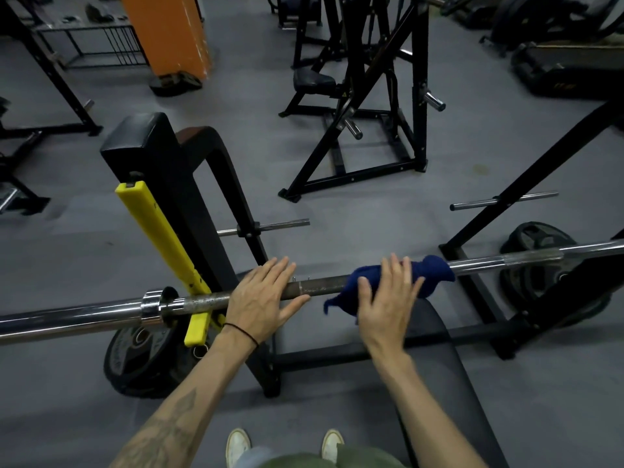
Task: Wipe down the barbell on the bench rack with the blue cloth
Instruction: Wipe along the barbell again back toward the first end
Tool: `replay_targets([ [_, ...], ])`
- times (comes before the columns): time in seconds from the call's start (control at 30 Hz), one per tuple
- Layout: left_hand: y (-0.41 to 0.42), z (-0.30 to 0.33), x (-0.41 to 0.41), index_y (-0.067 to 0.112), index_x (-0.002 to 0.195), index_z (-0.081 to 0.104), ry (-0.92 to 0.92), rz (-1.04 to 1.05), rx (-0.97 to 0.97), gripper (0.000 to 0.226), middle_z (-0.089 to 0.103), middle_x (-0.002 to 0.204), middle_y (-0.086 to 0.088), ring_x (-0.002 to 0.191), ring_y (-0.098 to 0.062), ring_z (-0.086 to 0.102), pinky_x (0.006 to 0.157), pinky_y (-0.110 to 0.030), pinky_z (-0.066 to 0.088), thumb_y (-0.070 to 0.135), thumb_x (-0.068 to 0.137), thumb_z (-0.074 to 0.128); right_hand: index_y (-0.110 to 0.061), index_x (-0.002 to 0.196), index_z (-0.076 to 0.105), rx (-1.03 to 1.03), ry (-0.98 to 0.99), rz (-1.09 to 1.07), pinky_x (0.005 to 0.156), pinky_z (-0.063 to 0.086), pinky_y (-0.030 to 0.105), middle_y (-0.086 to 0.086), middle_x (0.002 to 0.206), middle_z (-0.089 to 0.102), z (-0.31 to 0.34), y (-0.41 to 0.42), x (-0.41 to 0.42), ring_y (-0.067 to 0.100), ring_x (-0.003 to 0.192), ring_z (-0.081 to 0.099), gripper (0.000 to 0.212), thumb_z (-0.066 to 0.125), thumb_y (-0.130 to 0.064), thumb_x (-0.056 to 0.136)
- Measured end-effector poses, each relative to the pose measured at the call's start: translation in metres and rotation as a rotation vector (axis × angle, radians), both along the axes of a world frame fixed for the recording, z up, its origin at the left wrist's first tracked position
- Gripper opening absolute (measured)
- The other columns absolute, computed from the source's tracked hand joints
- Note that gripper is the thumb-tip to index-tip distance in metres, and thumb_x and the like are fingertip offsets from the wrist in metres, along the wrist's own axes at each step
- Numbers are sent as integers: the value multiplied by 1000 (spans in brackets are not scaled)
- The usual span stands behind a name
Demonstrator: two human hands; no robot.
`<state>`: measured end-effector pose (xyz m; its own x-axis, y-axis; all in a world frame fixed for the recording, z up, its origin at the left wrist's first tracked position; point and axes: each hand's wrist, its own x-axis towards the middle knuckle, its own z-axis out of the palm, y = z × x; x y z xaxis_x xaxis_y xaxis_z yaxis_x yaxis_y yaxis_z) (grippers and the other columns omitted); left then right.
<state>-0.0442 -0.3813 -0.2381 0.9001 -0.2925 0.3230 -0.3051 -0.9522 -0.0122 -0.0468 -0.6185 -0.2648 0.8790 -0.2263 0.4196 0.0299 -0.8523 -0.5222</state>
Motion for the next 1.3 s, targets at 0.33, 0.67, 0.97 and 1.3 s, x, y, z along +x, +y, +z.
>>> replay_targets([
  [0.33, 6, 5, 0, 17, 142, 55, 53, -66, -36, 75, 57, 143, -2, 134, -19, 52, 110, -37, 40, 70, 99, 23, -6, 151, 50, -180, -37, 164, 129, 9, 52, 11, 159, 46, 0, -38, 1, 24, 154, 32, 64, 26, -50, 111],
  [0.67, 18, -2, 1, 12, 128, 60, -19, -140, -7, 59, 67, 119, -8, 105, -25, 67, 84, -40, 57, 54, 93, 39, -7, 151, 50, -370, -70, 331, 130, 9, 45, 11, 159, 46, 2, -32, -2, 23, 154, 31, 62, 27, -49, 111],
  [0.97, 19, 10, 11, 17, 70, 60, 55, -73, 171, 44, 58, 56, -1, 42, -23, 58, 36, -27, 40, 35, 49, 94, 1, 147, 51, -76, -34, 278, 129, 10, 46, 15, 157, 47, 0, 95, -25, 32, 155, 29, 68, 31, -53, 110],
  [1.3, 21, 34, 41, 26, 100, 66, 677, -92, 56, 31, 72, 96, -2, 89, -25, 69, 76, -33, 54, 54, 87, 61, 1, 138, 59, -30, 8, -113, 128, 16, 48, 19, 147, 56, 7, 25, -3, 35, 148, 38, 68, 27, -52, 110],
])
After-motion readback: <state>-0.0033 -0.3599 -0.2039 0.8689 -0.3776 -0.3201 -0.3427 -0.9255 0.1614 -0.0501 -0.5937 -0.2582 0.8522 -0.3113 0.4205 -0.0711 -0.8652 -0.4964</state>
